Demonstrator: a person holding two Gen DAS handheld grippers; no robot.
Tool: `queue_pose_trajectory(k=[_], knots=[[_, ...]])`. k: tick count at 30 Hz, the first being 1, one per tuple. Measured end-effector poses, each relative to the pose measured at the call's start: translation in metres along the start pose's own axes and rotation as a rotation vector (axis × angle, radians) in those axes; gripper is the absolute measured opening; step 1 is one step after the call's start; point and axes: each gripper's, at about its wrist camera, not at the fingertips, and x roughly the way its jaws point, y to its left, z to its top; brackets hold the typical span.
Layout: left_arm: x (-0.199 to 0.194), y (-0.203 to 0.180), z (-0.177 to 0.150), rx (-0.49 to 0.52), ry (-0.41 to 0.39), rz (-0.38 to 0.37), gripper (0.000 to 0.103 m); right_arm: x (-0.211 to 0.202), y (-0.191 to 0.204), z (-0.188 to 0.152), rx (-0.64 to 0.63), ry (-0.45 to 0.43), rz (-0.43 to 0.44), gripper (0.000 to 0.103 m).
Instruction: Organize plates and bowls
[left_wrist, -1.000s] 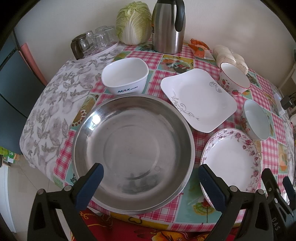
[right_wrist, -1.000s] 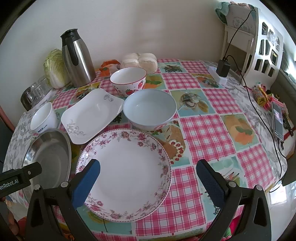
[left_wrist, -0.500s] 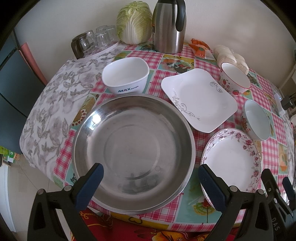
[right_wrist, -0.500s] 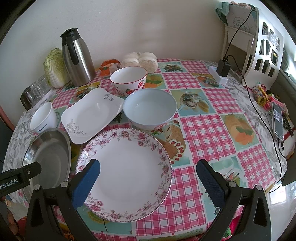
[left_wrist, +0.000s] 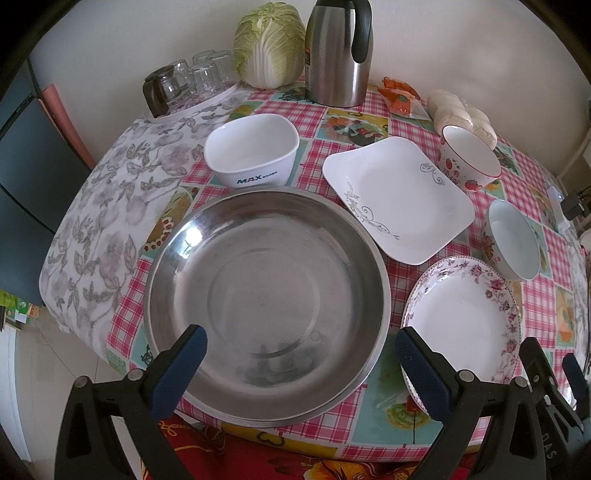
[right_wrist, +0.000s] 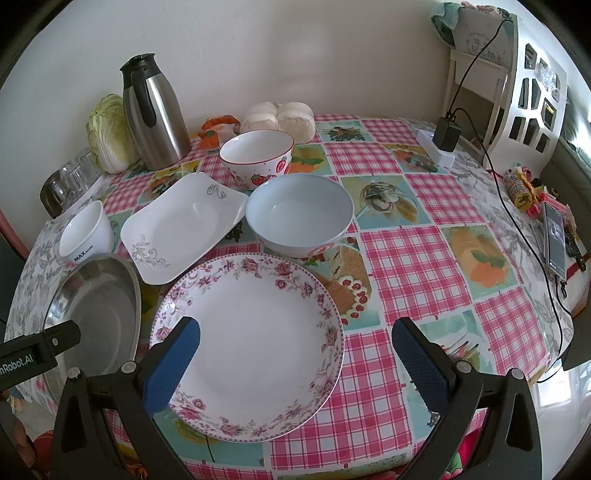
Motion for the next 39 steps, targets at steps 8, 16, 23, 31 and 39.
queue_pose_trajectory(k=[8,16,23,31,39], knots=[[0.0,-0.0005,0.0,0.001,0.0,0.001,0.103,0.0015,0.0004,-0.001,-0.001,0.002,0.0,0.103],[0.0001,-0.0004,0.0001,0.001,0.0,0.001,0.103,0.0017,0.0005,-0.001,-0.001,0.002,-0.002,0.103],[0.0001,-0.0008,-0.0003,0.0,0.0,0.0,0.103,0.0025,0.0002,-0.0018,-0.002,0.004,-0.003,0.103],[0.0004,-0.0001,-0.0014,-0.001,-0.001,-0.002,0.103,0.0033,0.0008,-0.0023,-0.004,0.006,-0.003,0.103],[0.0,-0.0014,-0.0001,-0.005,-0.002,-0.01,0.103,0.0047,0.004,-0.0018,-0.015,0.009,-0.008,0.103]])
